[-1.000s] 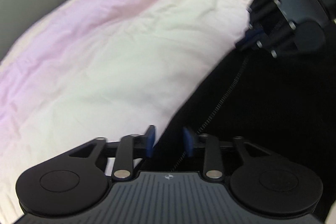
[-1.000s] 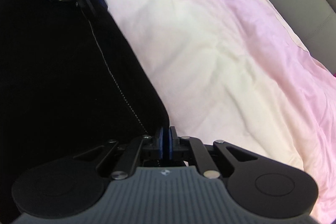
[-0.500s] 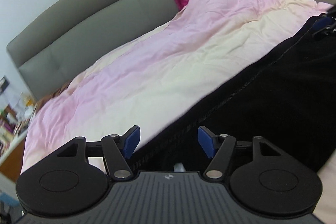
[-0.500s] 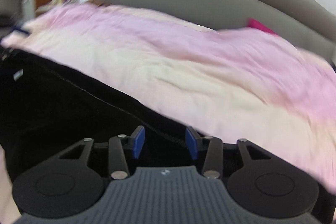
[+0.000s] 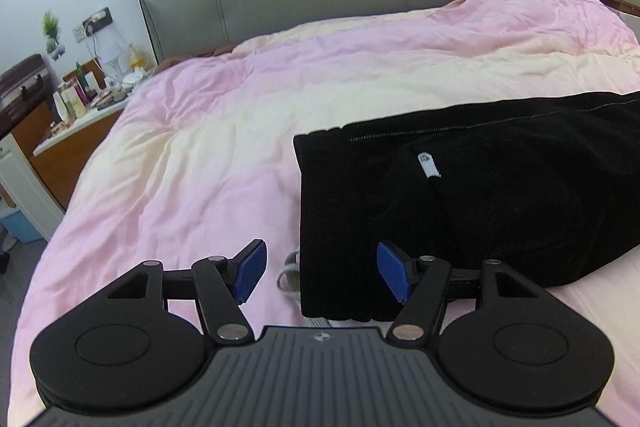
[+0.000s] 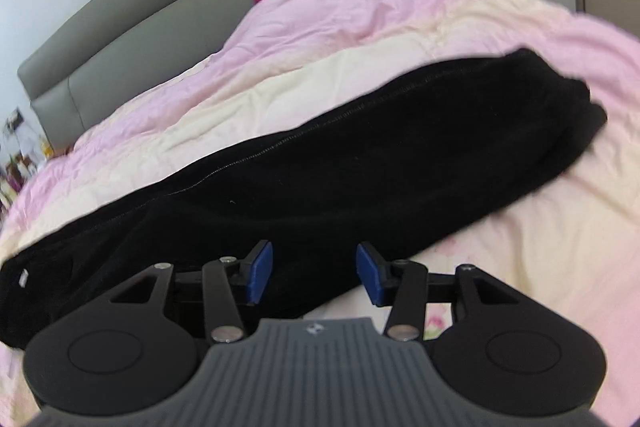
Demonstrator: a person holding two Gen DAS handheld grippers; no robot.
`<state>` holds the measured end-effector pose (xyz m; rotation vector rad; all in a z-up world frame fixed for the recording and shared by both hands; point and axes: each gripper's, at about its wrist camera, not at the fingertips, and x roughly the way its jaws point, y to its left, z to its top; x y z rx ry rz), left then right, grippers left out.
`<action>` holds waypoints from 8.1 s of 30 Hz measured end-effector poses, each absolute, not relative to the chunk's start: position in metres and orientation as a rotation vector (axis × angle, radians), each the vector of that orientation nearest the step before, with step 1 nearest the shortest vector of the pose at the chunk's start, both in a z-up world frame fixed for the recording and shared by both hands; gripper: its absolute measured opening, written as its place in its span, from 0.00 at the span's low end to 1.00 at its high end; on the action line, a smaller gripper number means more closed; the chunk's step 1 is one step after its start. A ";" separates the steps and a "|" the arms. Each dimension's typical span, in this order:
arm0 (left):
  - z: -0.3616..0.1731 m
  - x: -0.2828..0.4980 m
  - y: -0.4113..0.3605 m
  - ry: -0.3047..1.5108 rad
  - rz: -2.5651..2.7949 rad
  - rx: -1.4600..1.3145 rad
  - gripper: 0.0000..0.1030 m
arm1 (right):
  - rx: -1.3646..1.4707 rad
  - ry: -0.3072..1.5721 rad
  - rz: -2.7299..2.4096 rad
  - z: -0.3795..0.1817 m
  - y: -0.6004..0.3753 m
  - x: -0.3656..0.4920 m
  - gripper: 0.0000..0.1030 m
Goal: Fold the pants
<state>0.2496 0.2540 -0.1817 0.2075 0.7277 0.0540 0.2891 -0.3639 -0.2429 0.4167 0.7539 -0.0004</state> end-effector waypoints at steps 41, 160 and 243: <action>-0.219 0.355 -0.219 0.745 -0.569 0.140 0.76 | 1.078 0.413 -0.358 -0.294 -0.576 0.266 0.68; -0.225 0.408 -0.122 0.860 -0.374 -0.033 0.52 | -0.163 0.606 0.395 -0.293 -0.295 0.296 0.30; -0.158 0.308 0.122 0.469 -0.069 -0.146 0.45 | -0.303 0.535 0.388 -0.249 -0.029 0.282 0.25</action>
